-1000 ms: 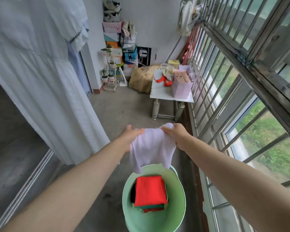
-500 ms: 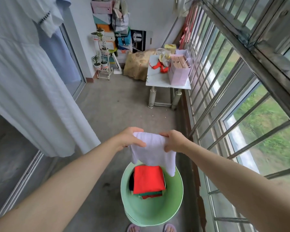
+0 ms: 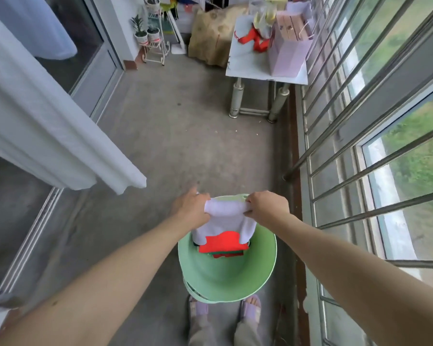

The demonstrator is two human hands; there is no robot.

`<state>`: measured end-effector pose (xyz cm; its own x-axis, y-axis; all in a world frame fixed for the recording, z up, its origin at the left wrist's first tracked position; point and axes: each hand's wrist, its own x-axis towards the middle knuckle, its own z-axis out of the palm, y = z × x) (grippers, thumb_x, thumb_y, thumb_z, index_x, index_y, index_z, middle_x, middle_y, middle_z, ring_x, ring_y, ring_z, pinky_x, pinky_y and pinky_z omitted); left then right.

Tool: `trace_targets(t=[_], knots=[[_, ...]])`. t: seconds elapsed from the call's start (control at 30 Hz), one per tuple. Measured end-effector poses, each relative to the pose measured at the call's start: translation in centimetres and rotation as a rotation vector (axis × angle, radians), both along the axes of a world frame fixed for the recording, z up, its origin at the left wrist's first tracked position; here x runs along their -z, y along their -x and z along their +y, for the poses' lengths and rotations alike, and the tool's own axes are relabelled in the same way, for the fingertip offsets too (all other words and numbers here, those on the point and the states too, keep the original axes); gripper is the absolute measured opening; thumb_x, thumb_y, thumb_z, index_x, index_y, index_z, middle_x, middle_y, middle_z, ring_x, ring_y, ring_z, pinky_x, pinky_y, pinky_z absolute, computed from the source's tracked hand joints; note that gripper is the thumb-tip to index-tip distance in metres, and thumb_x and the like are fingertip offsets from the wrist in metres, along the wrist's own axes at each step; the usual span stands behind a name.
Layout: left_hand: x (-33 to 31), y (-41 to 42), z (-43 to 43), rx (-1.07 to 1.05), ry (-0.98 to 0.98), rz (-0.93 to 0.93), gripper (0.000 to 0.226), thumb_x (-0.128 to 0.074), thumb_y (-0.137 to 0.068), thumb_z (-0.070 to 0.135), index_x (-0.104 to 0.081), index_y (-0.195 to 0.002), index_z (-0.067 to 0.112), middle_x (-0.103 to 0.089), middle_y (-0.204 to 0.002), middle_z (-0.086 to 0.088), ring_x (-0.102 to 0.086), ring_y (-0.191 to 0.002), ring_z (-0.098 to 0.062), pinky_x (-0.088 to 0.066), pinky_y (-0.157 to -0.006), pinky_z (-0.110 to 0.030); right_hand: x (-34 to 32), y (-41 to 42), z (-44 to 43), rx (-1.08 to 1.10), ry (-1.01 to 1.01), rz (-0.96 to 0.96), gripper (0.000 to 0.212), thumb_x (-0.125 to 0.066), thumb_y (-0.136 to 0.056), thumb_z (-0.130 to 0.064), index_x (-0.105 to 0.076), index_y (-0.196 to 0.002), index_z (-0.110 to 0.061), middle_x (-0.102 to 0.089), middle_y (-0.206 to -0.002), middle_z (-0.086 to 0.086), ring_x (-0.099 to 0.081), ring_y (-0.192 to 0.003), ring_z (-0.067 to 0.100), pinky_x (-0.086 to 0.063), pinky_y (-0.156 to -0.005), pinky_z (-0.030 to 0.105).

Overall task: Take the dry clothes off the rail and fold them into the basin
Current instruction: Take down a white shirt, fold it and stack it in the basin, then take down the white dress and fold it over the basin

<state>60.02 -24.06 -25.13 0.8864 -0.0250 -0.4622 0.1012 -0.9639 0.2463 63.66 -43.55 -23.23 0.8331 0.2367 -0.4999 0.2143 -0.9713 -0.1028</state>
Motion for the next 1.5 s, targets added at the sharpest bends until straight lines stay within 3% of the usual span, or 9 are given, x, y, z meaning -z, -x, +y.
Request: trace_targets(t=[0.13,0.3,0.4,0.57,0.73,0.8,0.97,1.27,1.5], knots=[[3.9,0.1,-0.3,0.006,-0.093,0.048,0.018,-0.049,-0.08,0.018,-0.053,-0.099,0.018,-0.037,-0.115,-0.001,-0.051,-0.078,-0.025,-0.037,-0.06,-0.029,5.2,0.4,-0.9,0.061,-0.048,0.053,0.019,-0.049,-0.09,-0.032,-0.061,-0.102,-0.027,-0.059,-0.105,-0.001,-0.061,-0.097,0.024,-0.041,-0.067,0.028],[10.2,-0.6,-1.0,0.055,0.001,0.127,0.026,-0.056,-0.082,0.014,-0.057,-0.107,0.009,-0.037,-0.13,-0.001,-0.049,-0.105,-0.025,-0.036,-0.072,-0.028,11.0,0.5,-1.1,0.141,-0.086,0.225,0.028,-0.05,-0.092,-0.023,-0.06,-0.117,-0.018,-0.055,-0.116,0.01,-0.06,-0.1,0.031,-0.043,-0.072,0.033],[13.9,-1.7,-0.8,0.023,0.176,0.115,0.024,-0.059,-0.075,0.011,-0.06,-0.098,0.003,-0.055,-0.11,-0.012,-0.056,-0.101,-0.03,-0.037,-0.076,-0.03,14.5,-0.3,-1.3,0.269,-0.271,0.298,0.025,-0.057,-0.082,-0.003,-0.065,-0.105,-0.003,-0.067,-0.103,0.018,-0.062,-0.097,0.033,-0.043,-0.07,0.031],[18.9,-2.7,-0.7,-0.059,0.302,-0.075,0.042,-0.06,-0.071,0.0,-0.064,-0.113,0.005,-0.062,-0.111,-0.015,-0.059,-0.1,-0.031,-0.044,-0.082,-0.034,20.2,-1.5,-1.9,0.331,-0.501,0.165,0.026,-0.051,-0.079,-0.013,-0.071,-0.095,-0.006,-0.071,-0.09,0.013,-0.058,-0.077,0.026,-0.028,-0.06,0.024],[25.1,-2.0,-1.4,-0.023,0.321,-0.251,0.046,-0.062,-0.067,-0.01,-0.062,-0.112,0.001,-0.059,-0.116,-0.015,-0.058,-0.106,-0.032,-0.045,-0.087,-0.036,27.8,-1.2,-2.7,0.343,-0.573,0.056,0.042,-0.055,-0.079,-0.002,-0.068,-0.117,-0.014,-0.056,-0.132,0.009,-0.052,-0.12,0.024,-0.033,-0.089,0.016],[29.3,-0.6,-1.9,-0.002,0.305,-0.13,0.05,-0.065,-0.068,-0.008,-0.059,-0.116,0.003,-0.055,-0.123,-0.012,-0.056,-0.111,-0.03,-0.046,-0.088,-0.038,31.7,-0.1,-3.3,0.345,-0.524,0.155,0.056,-0.056,-0.079,0.005,-0.058,-0.13,-0.019,-0.037,-0.148,0.01,-0.041,-0.132,0.024,-0.034,-0.094,0.018],[39.6,2.8,-3.3,-0.046,0.271,0.32,0.063,-0.052,-0.083,-0.009,-0.04,-0.141,0.012,-0.016,-0.156,-0.006,-0.03,-0.14,-0.022,-0.031,-0.107,-0.027,40.6,2.6,-3.9,0.362,-0.451,0.557,0.082,-0.051,-0.081,0.012,-0.031,-0.146,-0.034,-0.006,-0.159,0.003,-0.049,-0.122,0.016,-0.047,-0.061,0.01],[43.4,1.9,-3.9,-0.167,0.358,0.271,0.067,-0.048,-0.083,-0.011,-0.037,-0.143,0.016,0.0,-0.158,-0.002,-0.01,-0.146,-0.017,-0.023,-0.105,-0.016,44.7,2.9,-3.2,0.311,-0.492,0.568,0.078,-0.051,-0.084,0.012,-0.03,-0.148,-0.027,0.0,-0.16,-0.001,-0.013,-0.146,0.021,-0.042,-0.092,0.02],[42.9,-3.3,-4.0,-0.612,0.566,0.337,0.052,-0.059,-0.081,-0.006,-0.055,-0.13,0.01,-0.036,-0.145,-0.009,-0.044,-0.127,-0.022,-0.04,-0.096,-0.022,44.1,-0.1,-3.5,0.543,-0.598,0.549,0.071,-0.057,-0.084,0.006,-0.039,-0.143,-0.029,-0.006,-0.159,0.0,-0.023,-0.143,0.02,-0.032,-0.096,0.021]])
